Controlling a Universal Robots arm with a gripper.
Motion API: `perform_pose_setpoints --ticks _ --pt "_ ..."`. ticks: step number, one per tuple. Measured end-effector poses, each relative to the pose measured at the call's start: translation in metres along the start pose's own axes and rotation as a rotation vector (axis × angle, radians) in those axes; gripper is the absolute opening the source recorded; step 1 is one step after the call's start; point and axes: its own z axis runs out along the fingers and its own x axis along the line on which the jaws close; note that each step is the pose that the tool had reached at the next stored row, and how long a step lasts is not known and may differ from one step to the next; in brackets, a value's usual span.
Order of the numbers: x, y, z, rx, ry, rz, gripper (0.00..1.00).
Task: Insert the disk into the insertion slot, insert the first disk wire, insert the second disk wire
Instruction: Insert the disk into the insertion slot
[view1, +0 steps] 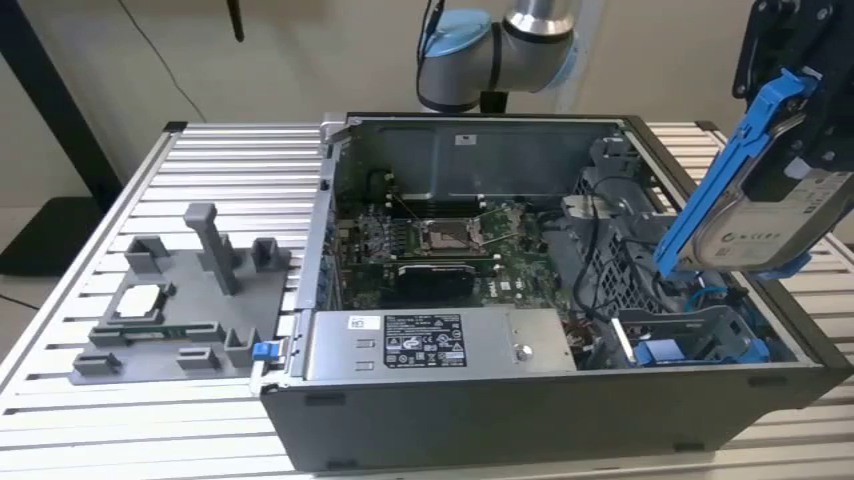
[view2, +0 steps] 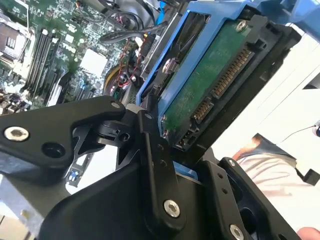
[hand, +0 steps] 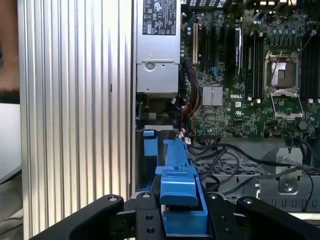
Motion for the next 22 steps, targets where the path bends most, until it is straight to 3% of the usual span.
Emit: perform_pose_setpoints --ticks 15,22 --pt "0.0028 -0.0007 0.0220 0.0006 0.0001 0.000 0.00" --pt "0.0028 -0.0007 0.0230 0.0009 0.0003 0.000 0.00"
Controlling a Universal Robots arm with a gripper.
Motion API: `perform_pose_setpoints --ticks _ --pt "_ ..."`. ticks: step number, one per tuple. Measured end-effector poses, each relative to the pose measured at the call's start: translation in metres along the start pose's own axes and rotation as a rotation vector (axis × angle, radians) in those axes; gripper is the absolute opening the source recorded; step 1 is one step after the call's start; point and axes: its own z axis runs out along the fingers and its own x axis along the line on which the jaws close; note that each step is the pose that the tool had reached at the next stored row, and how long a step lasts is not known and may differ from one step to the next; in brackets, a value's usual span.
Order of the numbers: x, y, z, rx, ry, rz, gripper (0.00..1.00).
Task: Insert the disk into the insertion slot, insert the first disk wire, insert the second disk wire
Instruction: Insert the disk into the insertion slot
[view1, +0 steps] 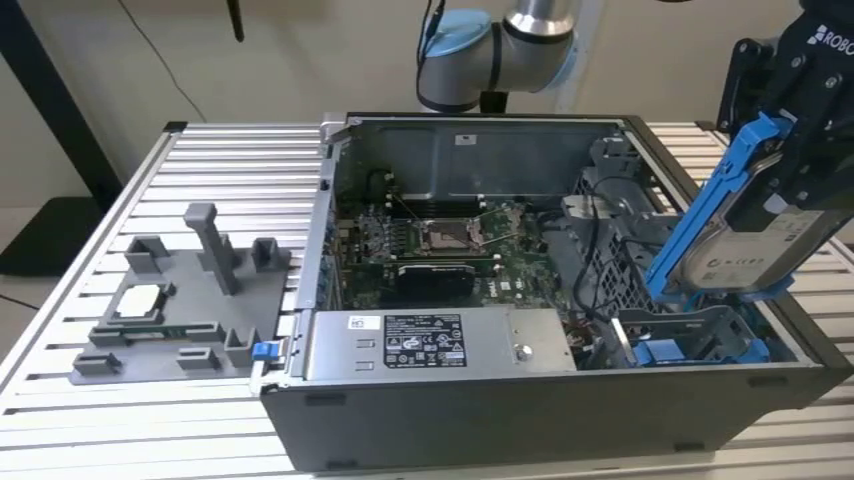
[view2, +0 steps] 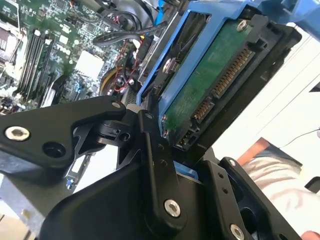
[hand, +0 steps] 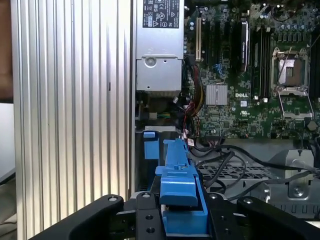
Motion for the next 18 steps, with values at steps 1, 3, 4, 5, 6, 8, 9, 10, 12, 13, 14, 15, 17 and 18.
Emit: perform_pose_setpoints --ticks 1,3,4,5,6,8,9,10,12,13,14,15,17,18 --pt "0.0000 0.0000 0.0000 0.0000 0.0001 0.000 0.00" --pt "0.0000 0.0002 0.0005 0.0000 -0.0001 0.000 0.00" --pt "0.0000 0.0003 0.0013 0.0001 -0.0002 0.000 0.00" --pt "0.0000 0.0003 0.0021 0.0000 0.0002 0.000 0.00" --pt "0.0000 0.0002 0.0039 0.0000 0.0001 0.000 0.00" --pt "0.0000 0.0001 0.0073 0.0000 0.0000 0.000 0.00" --pt "0.0000 0.0000 0.0092 0.0000 0.0001 0.000 0.00" --pt "0.0001 -0.0001 0.0110 0.0000 0.0000 0.000 0.00" --pt "0.0002 -0.0002 0.0145 0.0000 0.0001 0.000 0.00" --pt "0.0002 -0.0003 0.0162 -0.0001 0.0002 0.000 0.00" --pt "0.0001 -0.0003 0.0180 -0.0006 0.0001 0.000 0.00" --pt "0.0002 -0.0004 0.0200 -0.0012 -0.0001 0.000 0.00" --pt "0.0002 -0.0005 0.0232 -0.0029 0.0001 0.000 0.00" --pt "0.0003 -0.0005 0.0242 -0.0032 0.0001 0.000 0.00"
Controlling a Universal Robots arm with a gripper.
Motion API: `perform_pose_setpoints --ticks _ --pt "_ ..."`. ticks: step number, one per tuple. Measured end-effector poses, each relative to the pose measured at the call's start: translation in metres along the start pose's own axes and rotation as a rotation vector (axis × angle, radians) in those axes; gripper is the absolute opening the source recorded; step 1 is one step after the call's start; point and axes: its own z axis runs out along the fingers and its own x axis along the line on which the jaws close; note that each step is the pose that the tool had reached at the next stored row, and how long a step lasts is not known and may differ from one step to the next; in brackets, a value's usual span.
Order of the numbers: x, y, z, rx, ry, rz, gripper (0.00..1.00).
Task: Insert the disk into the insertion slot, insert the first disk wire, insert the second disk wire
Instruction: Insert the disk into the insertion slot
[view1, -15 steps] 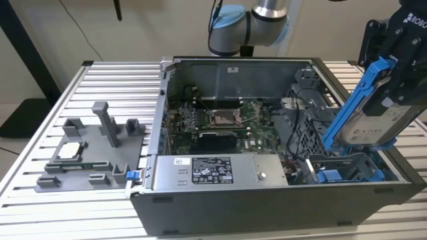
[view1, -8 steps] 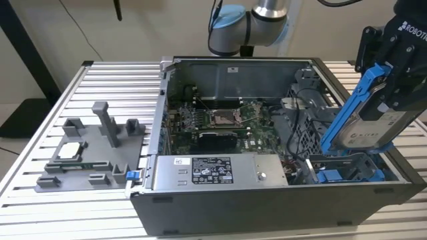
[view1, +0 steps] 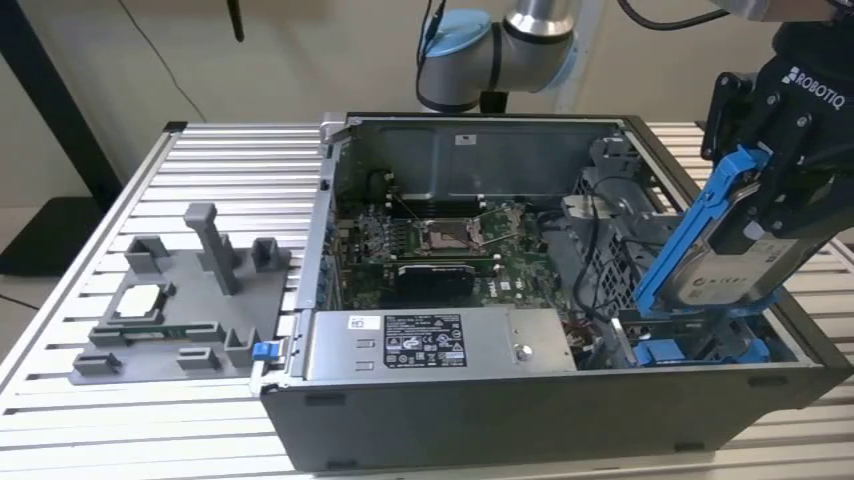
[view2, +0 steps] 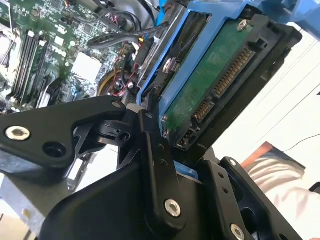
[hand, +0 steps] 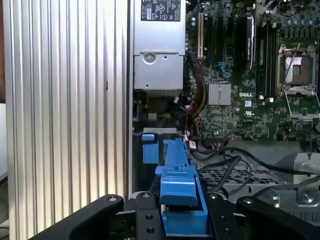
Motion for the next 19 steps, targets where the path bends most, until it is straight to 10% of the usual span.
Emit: perform_pose_setpoints --ticks 10,19 --pt "0.0052 0.0002 -0.0101 -0.0017 0.0000 0.000 0.00" --pt "0.0156 0.0000 0.0000 -0.0019 -0.0003 0.002 0.00"
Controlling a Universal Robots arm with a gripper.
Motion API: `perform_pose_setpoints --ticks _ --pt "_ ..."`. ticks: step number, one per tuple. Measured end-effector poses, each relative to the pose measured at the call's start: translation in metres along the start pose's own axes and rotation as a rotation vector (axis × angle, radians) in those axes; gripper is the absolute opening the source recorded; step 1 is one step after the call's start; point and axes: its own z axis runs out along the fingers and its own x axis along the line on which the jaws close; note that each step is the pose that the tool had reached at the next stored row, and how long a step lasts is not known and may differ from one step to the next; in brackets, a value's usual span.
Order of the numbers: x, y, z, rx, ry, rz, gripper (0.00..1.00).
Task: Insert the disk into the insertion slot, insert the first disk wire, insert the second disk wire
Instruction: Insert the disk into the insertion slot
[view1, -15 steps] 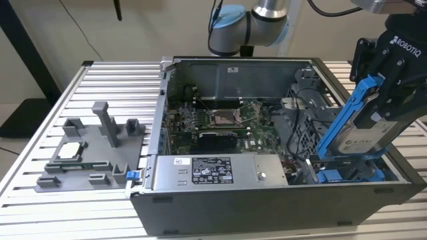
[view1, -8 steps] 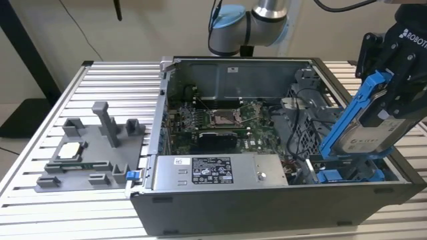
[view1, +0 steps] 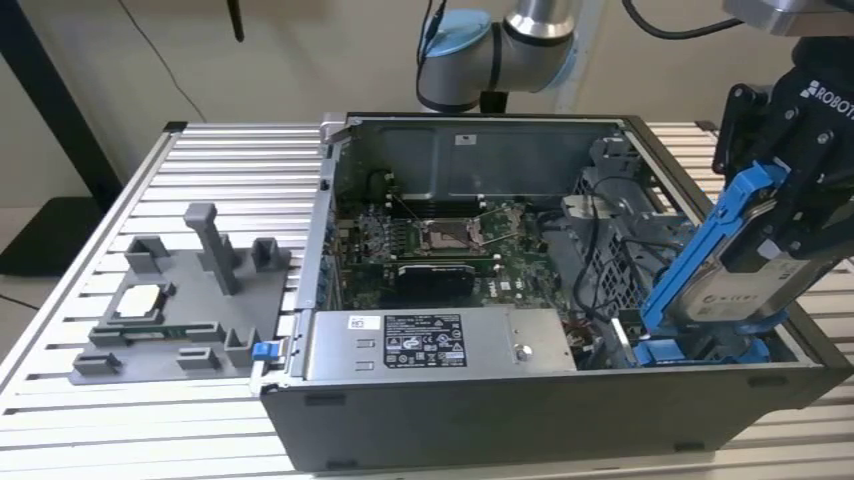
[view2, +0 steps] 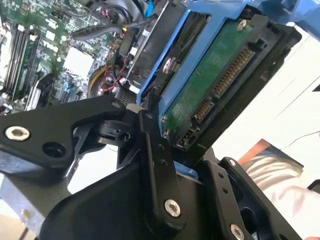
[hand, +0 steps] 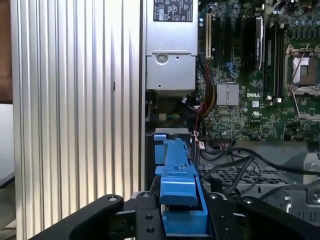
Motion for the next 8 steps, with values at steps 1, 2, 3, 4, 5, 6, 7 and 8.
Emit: perform_pose_setpoints --ticks 1,2,3,4,5,6,7,8 --pt "-0.0003 0.0007 0.0015 0.0000 -0.0011 0.000 0.00" --pt "-0.0011 0.0015 0.0030 0.0000 -0.0016 0.000 0.00" --pt "-0.0022 0.0022 0.0046 0.0000 -0.0018 0.000 0.00" --pt "-0.0035 0.0028 0.0062 0.0000 -0.0022 0.000 0.00" --pt "-0.0053 0.0028 0.0078 -0.0001 -0.0026 0.000 0.00" --pt "-0.0076 0.0028 0.0092 -0.0001 -0.0032 0.000 0.00" --pt "-0.0098 0.0028 0.0105 -0.0001 -0.0036 0.000 0.00" --pt "-0.0114 0.0028 0.0122 -0.0001 -0.0047 0.000 0.00"
